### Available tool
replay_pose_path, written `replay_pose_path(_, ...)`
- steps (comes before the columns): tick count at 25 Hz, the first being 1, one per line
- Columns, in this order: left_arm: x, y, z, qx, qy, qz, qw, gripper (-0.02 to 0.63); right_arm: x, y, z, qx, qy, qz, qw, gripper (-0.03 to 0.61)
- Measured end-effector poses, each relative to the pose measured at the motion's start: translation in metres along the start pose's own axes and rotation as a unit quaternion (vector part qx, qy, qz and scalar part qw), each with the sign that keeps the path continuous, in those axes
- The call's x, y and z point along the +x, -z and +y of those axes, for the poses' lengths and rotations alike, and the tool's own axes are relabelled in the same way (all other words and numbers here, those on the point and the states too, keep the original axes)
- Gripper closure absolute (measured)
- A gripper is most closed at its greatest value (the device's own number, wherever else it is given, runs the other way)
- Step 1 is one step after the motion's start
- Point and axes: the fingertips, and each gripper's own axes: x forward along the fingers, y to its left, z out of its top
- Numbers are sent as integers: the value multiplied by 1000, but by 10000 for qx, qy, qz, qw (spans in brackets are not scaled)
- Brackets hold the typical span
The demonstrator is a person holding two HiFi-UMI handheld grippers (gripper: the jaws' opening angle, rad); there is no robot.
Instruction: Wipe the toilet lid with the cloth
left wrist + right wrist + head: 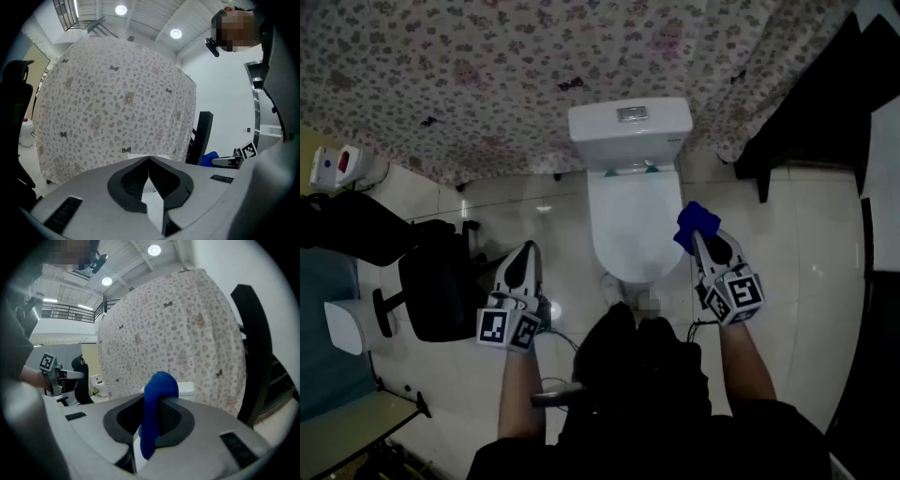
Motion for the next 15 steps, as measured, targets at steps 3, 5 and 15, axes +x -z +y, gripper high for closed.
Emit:
replay_pose_path(3,23,25,26,-90,106,177,9997,620,60,18,24,27,-341,55,9994,528)
replay_pose_path(5,36,43,44,-159,58,280,9995,620,99,34,39,20,-562,161,9983,528)
replay_pose_path(15,106,175,112,-728,-202,886,9932,621,274,153,75,-343,-1473,1159,9817,528)
